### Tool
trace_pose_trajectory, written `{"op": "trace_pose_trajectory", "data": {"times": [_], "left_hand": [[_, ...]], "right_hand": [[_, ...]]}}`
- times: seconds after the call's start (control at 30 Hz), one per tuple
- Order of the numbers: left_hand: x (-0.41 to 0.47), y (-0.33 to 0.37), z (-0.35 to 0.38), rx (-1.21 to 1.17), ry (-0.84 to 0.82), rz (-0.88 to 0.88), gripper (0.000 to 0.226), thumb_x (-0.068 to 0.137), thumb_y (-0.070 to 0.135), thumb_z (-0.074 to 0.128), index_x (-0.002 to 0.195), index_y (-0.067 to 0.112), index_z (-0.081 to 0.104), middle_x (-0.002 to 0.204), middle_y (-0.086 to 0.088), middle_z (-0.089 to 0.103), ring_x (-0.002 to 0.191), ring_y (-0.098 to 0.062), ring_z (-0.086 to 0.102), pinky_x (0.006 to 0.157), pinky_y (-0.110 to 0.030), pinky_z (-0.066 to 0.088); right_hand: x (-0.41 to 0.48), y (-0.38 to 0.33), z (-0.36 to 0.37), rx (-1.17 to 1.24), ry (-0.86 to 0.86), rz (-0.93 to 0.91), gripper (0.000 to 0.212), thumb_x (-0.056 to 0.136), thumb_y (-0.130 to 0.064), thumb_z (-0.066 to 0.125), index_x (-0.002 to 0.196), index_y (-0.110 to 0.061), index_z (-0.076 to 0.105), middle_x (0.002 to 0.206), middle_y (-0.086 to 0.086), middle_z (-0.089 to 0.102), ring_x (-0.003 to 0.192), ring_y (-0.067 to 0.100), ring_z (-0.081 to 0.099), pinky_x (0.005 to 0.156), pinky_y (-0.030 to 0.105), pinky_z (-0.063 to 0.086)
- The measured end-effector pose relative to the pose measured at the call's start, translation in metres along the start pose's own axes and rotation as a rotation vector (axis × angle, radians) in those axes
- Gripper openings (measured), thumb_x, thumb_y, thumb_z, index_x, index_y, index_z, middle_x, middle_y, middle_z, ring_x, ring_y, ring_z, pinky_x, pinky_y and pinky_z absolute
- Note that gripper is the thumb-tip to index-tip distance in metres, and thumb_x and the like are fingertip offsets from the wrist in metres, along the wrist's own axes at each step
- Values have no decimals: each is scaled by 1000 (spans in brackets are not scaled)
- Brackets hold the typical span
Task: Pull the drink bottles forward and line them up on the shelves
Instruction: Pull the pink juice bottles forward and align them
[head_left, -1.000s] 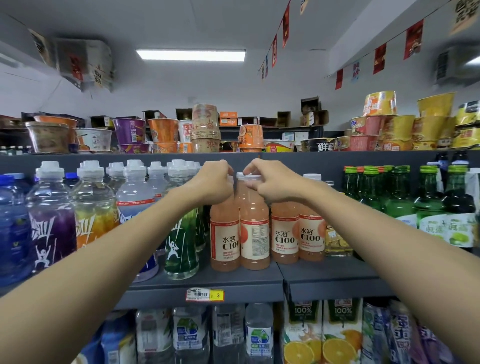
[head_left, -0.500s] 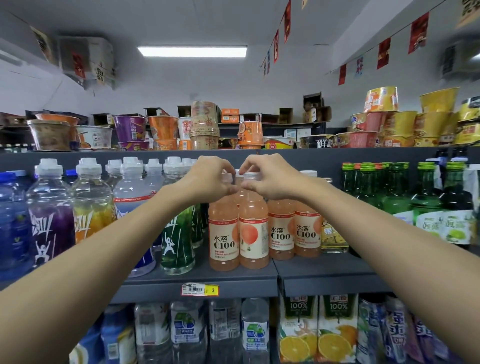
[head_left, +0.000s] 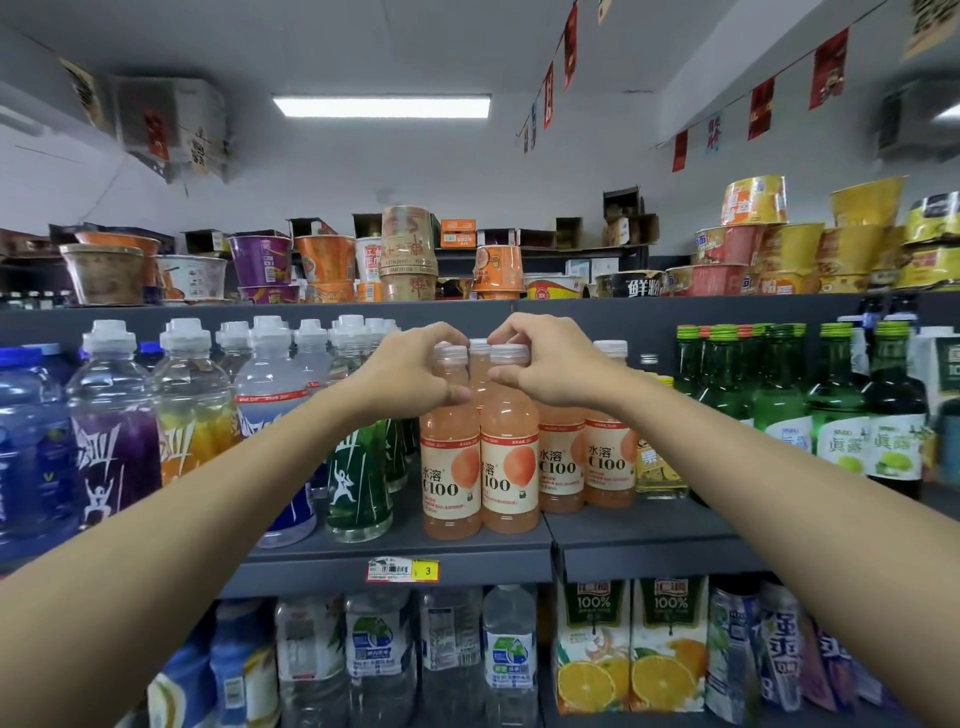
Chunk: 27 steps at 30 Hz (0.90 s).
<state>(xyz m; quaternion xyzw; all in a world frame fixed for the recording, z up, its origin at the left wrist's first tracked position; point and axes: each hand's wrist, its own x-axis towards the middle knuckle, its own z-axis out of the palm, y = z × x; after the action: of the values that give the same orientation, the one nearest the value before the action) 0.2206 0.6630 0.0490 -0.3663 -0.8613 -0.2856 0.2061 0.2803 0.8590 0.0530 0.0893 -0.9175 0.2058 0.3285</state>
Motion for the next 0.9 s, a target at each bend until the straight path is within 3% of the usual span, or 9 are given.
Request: {"op": "trace_pose_trajectory", "data": {"times": [0.17, 0.37, 0.47, 0.57, 0.73, 0.9], "left_hand": [[-4, 13, 4, -77, 28, 15, 55, 76, 31, 85, 123, 36, 56, 103, 8, 61, 84, -8, 63, 66, -27, 52], [-1, 44, 25, -98, 50, 82, 55, 76, 34, 84, 124, 35, 58, 106, 11, 60, 81, -5, 61, 60, -18, 44], [3, 62, 38, -112, 63, 101, 52, 75, 34, 84, 122, 34, 60, 100, 17, 59, 83, -4, 59, 63, -19, 43], [10, 80, 52, -142, 43, 111, 55, 76, 33, 84, 125, 32, 59, 109, 11, 61, 89, -9, 60, 65, -20, 45], [17, 108, 78, -118, 74, 139, 60, 79, 34, 82, 132, 30, 54, 117, 3, 61, 96, -16, 58, 71, -26, 48], [23, 122, 97, -79, 86, 166, 63, 84, 32, 79, 138, 27, 48, 126, -5, 63, 101, -19, 58, 78, -29, 46]], "right_hand": [[-9, 2, -20, 25, -43, 19, 31, 85, -33, 79, 114, -33, 66, 112, -10, 64, 99, 9, 58, 69, 22, 42], [-30, 25, -49, 37, -33, 54, 29, 88, -29, 77, 114, -35, 67, 113, -11, 66, 102, 9, 60, 76, 26, 46], [-41, 38, -63, 22, -18, 74, 28, 88, -28, 76, 114, -35, 68, 114, -10, 67, 102, 11, 62, 82, 31, 51], [-50, 51, -77, 3, -11, 91, 29, 89, -28, 75, 116, -34, 67, 115, -9, 67, 103, 12, 62, 81, 32, 55], [-63, 75, -97, -24, 16, 114, 29, 91, -25, 73, 118, -31, 67, 115, -9, 67, 99, 9, 63, 76, 25, 51], [-67, 91, -105, -62, 24, 107, 31, 93, -23, 72, 122, -30, 66, 118, -6, 66, 104, 14, 62, 82, 28, 47]]}}
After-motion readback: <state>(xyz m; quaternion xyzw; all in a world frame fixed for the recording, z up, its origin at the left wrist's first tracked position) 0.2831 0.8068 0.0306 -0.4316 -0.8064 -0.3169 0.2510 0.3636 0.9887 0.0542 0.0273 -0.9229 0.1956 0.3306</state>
